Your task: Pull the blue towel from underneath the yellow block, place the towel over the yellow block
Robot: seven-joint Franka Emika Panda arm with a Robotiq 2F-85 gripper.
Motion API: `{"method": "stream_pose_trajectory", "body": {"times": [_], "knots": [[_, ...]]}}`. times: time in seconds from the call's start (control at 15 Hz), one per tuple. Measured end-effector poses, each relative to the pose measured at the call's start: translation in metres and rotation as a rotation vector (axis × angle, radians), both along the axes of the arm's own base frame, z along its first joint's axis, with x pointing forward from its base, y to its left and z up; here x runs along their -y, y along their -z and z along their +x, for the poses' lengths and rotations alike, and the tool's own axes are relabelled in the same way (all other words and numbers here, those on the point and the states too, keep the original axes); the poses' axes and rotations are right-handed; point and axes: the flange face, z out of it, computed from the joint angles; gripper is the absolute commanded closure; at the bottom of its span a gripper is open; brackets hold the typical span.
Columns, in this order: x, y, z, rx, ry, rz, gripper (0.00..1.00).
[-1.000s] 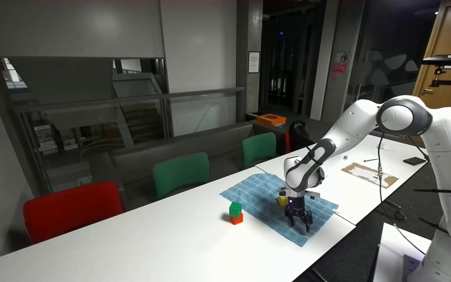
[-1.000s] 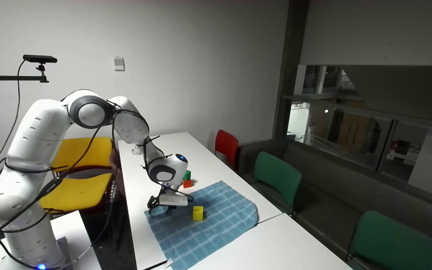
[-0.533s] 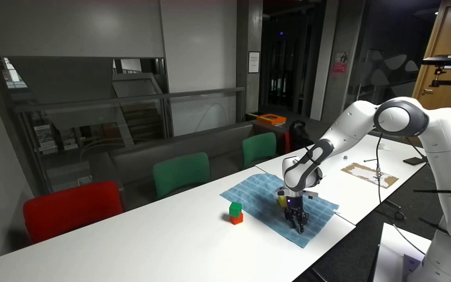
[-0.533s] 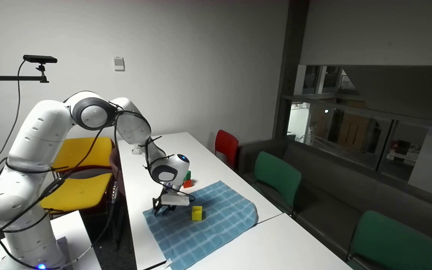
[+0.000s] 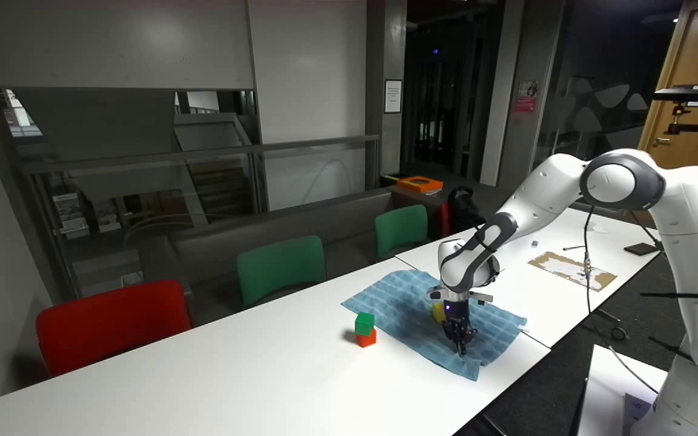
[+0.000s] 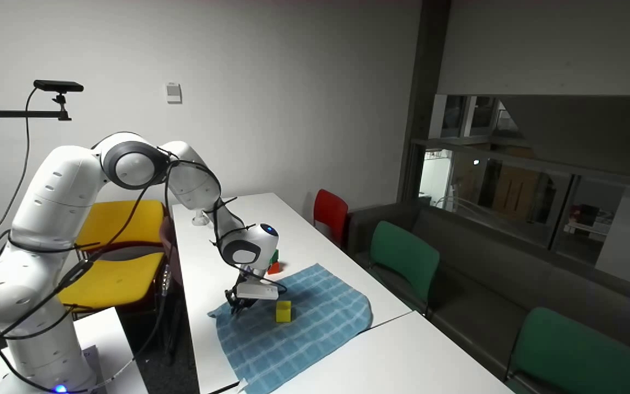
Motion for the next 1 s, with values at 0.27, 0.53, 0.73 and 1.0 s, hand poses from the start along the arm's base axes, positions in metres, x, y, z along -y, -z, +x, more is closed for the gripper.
{"method": "stream_pose_trajectory", "body": {"times": [0.27, 0.53, 0.73, 1.0], "knots": [[0.015, -0.018, 0.002, 0.031, 0.031, -0.001, 0.98], [0.024, -0.050, 0.003, 0.085, 0.064, 0.006, 0.98], [0.024, -0.073, 0.003, 0.121, 0.077, 0.006, 0.98], [0.025, -0.104, 0.000, 0.169, 0.076, -0.009, 0.98]]}}
